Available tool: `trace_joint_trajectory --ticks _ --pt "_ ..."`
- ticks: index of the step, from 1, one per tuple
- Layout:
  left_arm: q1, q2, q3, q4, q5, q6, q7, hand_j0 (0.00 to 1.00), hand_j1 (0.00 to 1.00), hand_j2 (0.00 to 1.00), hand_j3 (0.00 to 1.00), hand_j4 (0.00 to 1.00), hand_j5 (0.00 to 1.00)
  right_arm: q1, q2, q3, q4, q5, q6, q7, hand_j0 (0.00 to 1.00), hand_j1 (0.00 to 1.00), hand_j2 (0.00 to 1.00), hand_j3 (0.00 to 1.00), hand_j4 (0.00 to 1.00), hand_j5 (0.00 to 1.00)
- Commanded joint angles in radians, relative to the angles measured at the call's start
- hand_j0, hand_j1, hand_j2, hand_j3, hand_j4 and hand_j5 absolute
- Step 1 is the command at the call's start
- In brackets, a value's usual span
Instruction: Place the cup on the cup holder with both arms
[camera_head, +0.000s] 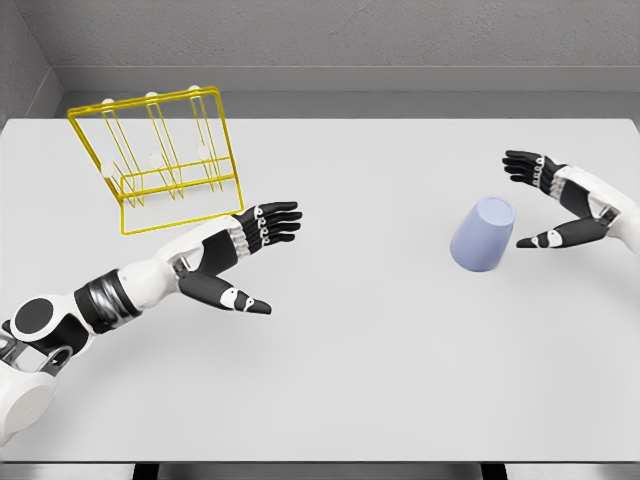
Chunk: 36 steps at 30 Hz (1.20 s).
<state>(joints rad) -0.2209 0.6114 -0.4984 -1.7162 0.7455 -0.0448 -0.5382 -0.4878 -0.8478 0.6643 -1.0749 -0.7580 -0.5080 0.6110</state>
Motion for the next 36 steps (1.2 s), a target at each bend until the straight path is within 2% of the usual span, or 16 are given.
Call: trace_joint_trajectory --ticks 1,36 --pt "0.000 0.001 -0.002 0.000 0.006 0.000 0.000 1.00 1.00 1.00 1.00 1.00 1.00 0.000 0.021 -0.002 0.007 -0.007 0.002 0.000 1.00 1.00 1.00 1.00 1.00 1.00" --pt "0.002 0.001 -0.005 -0.002 0.006 -0.003 0.000 1.00 1.00 1.00 1.00 1.00 1.00 0.038 0.047 0.000 0.024 -0.006 0.002 0.000 1.00 1.00 1.00 1.00 1.00 1.00"
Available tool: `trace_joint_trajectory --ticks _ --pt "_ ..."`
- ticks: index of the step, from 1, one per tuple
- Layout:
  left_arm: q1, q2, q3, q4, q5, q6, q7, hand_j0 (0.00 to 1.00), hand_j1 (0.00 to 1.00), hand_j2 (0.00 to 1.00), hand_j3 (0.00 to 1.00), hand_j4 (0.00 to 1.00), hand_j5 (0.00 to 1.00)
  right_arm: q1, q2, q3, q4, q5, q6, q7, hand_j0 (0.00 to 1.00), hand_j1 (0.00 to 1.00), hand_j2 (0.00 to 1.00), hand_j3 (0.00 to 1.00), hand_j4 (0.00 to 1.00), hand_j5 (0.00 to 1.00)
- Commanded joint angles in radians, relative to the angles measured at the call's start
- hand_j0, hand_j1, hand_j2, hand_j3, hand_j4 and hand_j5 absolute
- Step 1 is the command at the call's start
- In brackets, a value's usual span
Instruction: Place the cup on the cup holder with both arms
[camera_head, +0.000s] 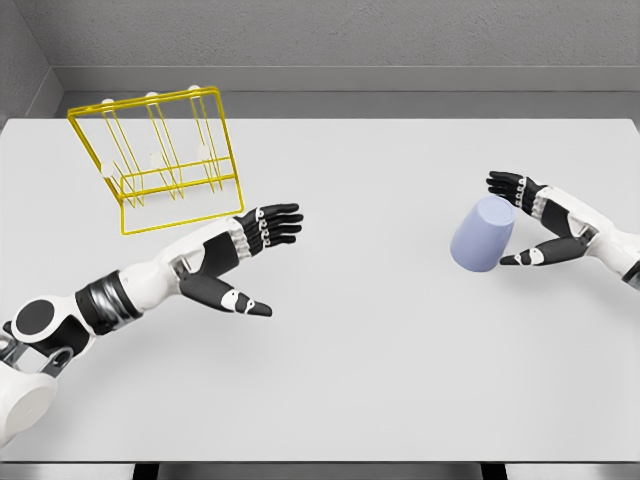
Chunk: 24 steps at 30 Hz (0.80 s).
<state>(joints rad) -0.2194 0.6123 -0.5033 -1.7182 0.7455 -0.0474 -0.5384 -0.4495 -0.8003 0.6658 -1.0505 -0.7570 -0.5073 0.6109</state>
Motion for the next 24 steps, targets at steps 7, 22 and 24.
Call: trace_joint_trajectory --ticks 7,22,24 --pt "0.002 0.003 0.000 0.000 0.006 0.003 0.000 1.00 1.00 1.00 1.00 1.00 1.00 0.002 0.015 0.003 0.000 -0.007 0.001 0.000 1.00 1.00 1.00 1.00 1.00 1.00" --pt "-0.002 0.001 0.000 0.000 0.006 0.003 0.000 1.00 1.00 1.00 1.00 1.00 1.00 0.011 0.024 0.003 -0.002 -0.005 0.001 0.000 1.00 1.00 1.00 1.00 1.00 1.00" --pt "-0.002 0.001 0.000 0.000 0.006 0.003 0.000 1.00 1.00 1.00 1.00 1.00 1.00 0.011 0.029 0.005 -0.002 -0.005 0.001 0.000 1.00 1.00 1.00 1.00 1.00 1.00"
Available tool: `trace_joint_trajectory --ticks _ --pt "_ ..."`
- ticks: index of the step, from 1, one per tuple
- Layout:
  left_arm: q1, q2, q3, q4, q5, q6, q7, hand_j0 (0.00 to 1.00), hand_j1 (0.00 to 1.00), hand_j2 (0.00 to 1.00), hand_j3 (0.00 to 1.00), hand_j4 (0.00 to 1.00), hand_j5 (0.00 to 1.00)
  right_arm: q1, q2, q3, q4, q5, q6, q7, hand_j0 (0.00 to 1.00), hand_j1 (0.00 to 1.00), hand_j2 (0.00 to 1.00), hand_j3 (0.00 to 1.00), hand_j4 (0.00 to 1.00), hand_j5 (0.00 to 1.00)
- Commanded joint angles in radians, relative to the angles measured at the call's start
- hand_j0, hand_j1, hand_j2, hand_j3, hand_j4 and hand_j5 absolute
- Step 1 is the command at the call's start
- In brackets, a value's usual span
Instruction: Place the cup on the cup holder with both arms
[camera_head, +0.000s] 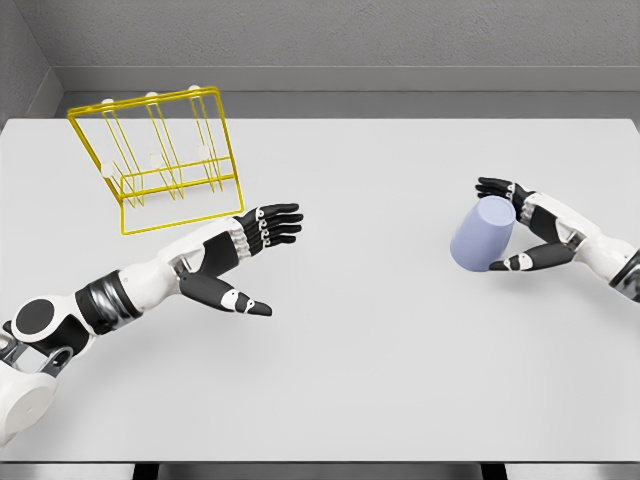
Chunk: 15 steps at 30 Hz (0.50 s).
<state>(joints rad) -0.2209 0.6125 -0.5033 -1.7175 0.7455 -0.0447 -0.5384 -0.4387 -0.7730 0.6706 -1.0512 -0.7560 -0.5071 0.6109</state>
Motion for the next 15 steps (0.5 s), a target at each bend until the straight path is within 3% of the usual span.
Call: trace_joint_trajectory --ticks 1,11,13,15 --pt "0.000 0.001 0.000 -0.001 0.006 0.000 0.000 1.00 1.00 1.00 1.00 1.00 1.00 0.000 0.003 0.000 -0.001 -0.006 0.001 0.000 1.00 1.00 1.00 1.00 1.00 1.00" --pt "0.000 0.000 0.000 -0.001 0.006 0.000 0.000 1.00 1.00 1.00 1.00 1.00 1.00 0.000 0.015 0.001 -0.003 -0.006 0.001 0.000 0.99 0.99 0.99 0.99 0.99 0.99" --pt "0.000 0.000 0.000 0.001 0.006 0.002 0.000 1.00 1.00 1.00 1.00 1.00 1.00 0.000 0.015 0.000 -0.003 -0.006 0.001 0.000 0.86 0.86 0.86 0.86 0.86 0.86" --pt "0.000 0.000 0.000 0.001 0.006 0.002 0.000 1.00 1.00 1.00 1.00 1.00 1.00 0.000 0.015 0.000 -0.003 -0.006 0.001 0.000 0.80 0.80 0.80 0.80 0.80 0.80"
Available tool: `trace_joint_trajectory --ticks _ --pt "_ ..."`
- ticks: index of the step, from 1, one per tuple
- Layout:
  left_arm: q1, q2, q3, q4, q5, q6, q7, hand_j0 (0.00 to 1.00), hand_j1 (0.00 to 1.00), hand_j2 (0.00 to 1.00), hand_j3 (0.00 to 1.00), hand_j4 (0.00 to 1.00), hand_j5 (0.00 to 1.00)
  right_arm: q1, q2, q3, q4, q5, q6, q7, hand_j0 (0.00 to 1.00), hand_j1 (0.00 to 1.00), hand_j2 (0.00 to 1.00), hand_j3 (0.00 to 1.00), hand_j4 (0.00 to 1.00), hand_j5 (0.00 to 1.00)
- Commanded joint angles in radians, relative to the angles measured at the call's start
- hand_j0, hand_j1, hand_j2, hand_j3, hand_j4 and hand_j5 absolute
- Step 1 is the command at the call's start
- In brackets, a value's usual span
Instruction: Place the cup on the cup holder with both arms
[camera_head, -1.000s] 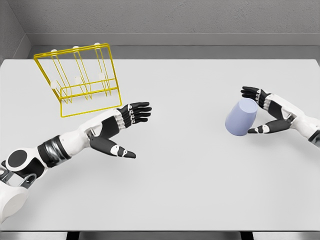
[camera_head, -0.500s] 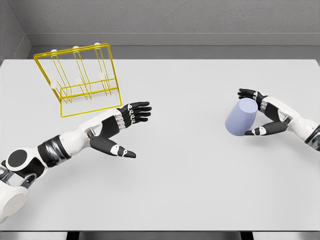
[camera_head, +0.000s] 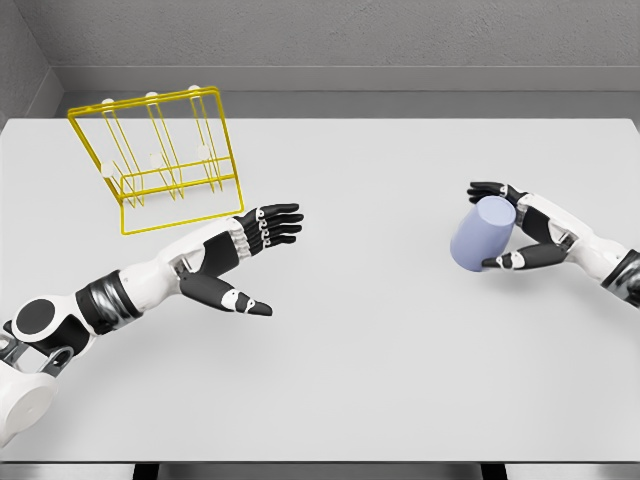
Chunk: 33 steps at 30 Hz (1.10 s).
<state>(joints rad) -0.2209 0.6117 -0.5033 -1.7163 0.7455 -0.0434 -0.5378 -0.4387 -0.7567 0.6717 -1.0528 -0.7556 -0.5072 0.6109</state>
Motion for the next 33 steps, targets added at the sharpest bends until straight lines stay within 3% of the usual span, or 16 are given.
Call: trace_joint_trajectory --ticks 1,5,11,33 --pt "0.000 0.002 0.000 0.000 0.006 0.000 -0.001 1.00 1.00 1.00 1.00 1.00 1.00 0.000 -0.001 -0.003 -0.001 -0.007 0.001 0.000 0.76 0.76 0.76 0.76 0.76 0.76" --pt "0.000 0.000 0.000 0.004 0.006 0.002 -0.001 1.00 1.00 1.00 1.00 1.00 1.00 0.002 0.000 -0.001 -0.001 -0.007 0.001 0.000 0.63 0.63 0.63 0.63 0.63 0.63" --pt "0.000 0.000 0.000 0.004 0.006 0.002 -0.001 1.00 1.00 1.00 1.00 1.00 1.00 0.011 0.002 -0.003 -0.001 -0.007 0.001 0.000 0.57 0.57 0.57 0.57 0.57 0.57" --pt "0.002 0.002 0.002 0.006 0.005 0.004 -0.001 1.00 1.00 1.00 1.00 1.00 1.00 -0.041 0.000 -0.011 -0.018 -0.028 0.004 0.000 0.57 0.57 0.57 0.57 0.57 0.57"
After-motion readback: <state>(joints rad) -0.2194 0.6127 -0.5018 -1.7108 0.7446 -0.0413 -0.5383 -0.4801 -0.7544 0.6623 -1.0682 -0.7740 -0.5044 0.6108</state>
